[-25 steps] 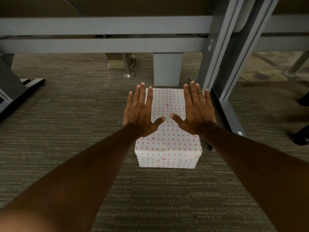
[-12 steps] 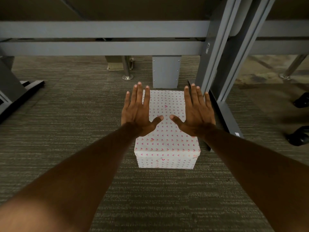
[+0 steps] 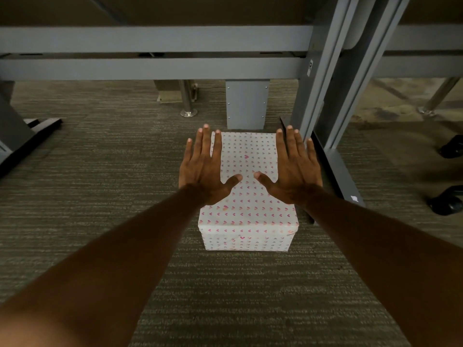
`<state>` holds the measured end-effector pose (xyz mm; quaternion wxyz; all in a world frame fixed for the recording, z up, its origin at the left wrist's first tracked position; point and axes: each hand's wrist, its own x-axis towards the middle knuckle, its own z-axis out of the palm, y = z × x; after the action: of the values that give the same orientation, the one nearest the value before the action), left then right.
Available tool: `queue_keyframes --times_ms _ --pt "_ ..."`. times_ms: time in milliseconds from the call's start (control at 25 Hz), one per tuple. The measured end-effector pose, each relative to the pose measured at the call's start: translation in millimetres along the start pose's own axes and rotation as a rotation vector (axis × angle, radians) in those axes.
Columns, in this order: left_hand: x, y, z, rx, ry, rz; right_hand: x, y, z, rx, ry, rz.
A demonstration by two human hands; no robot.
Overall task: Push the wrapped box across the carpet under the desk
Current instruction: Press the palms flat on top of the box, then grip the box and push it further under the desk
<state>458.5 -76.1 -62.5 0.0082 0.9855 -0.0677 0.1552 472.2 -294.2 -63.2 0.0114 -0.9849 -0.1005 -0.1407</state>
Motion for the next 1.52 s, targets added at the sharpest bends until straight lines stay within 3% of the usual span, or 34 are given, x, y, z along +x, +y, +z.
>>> queue_keyframes --times_ms 240,360,640,800,1280,1520 --pt "-2 -1 13 -0.017 -0.012 0.006 -1 3 9 0.025 -0.028 0.006" --pt "-5 -3 24 -0.069 -0.097 -0.017 -3 6 20 0.061 -0.095 0.041" --pt "-9 -11 62 -0.391 -0.320 -0.332 -6 20 49 0.380 -0.376 0.194" --pt "-9 -17 76 -0.596 -0.389 -0.539 -7 26 67 0.516 -0.393 0.311" --pt "6 -27 90 -0.879 -0.404 -0.924 2 47 90 1.022 -0.338 0.849" --pt "12 -15 95 -1.084 -0.329 -0.949 3 69 91 1.143 -0.295 0.876"
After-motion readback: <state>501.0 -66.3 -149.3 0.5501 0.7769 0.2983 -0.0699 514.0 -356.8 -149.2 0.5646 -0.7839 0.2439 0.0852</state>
